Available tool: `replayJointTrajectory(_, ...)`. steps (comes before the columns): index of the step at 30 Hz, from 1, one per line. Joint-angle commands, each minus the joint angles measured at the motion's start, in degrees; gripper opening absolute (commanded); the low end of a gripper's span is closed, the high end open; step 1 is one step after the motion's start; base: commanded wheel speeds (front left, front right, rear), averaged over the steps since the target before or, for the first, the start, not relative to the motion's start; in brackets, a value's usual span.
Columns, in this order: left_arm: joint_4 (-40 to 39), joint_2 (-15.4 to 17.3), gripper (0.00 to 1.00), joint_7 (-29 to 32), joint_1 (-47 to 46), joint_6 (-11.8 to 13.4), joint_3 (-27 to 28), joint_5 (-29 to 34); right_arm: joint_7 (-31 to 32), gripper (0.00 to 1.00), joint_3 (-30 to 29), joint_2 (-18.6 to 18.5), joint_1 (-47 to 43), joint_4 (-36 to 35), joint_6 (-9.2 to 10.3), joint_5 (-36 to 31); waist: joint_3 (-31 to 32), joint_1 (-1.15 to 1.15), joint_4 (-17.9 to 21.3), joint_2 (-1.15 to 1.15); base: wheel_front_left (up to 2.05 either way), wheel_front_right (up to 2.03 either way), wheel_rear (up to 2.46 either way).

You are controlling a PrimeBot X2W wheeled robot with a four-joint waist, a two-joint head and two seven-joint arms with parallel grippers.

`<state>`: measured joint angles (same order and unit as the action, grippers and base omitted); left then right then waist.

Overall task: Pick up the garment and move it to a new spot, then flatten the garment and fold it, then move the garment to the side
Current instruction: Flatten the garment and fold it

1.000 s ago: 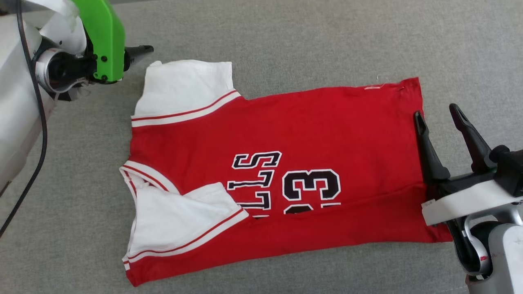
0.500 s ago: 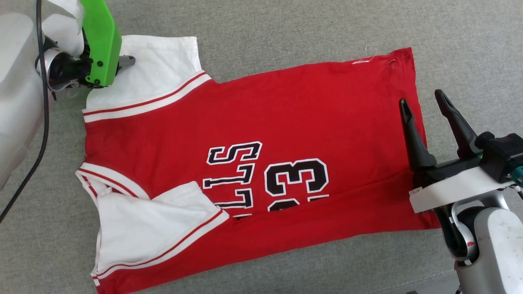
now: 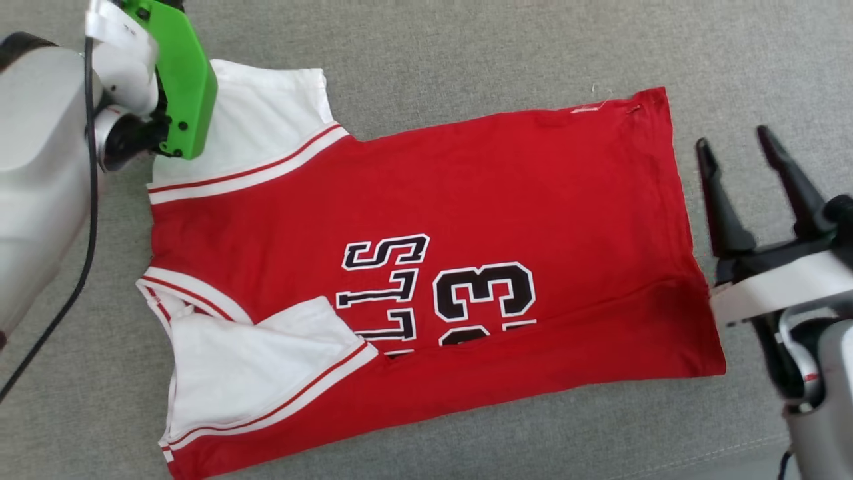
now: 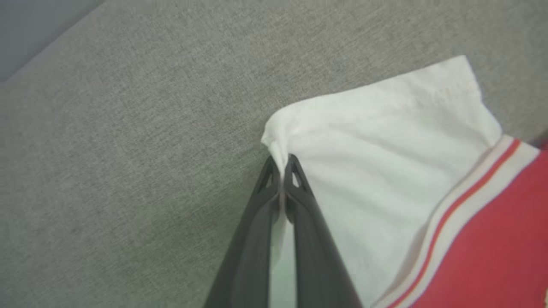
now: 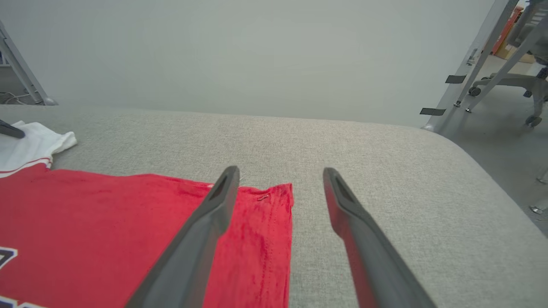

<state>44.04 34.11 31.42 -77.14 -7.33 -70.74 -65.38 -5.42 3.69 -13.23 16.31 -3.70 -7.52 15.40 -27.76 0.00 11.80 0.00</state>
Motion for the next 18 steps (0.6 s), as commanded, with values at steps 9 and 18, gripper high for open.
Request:
replayJointTrajectory(9,-7.61,0.61,0.0,-10.06,1.95,-0.14,-1.16,2.68,12.15,1.0,0.0,-11.8,9.89,-0.76,0.03,3.13,3.61,0.0,-5.1,0.0,0.0,0.0,0.0)
replayJointTrajectory(18,-12.4,0.02,0.0,-14.1,2.57,-0.15,-1.97,5.44,34.54,1.0,9.28,-22.95,18.41,6.03,0.03,16.18,3.22,0.0,-8.4,0.0,0.0,0.0,0.0)
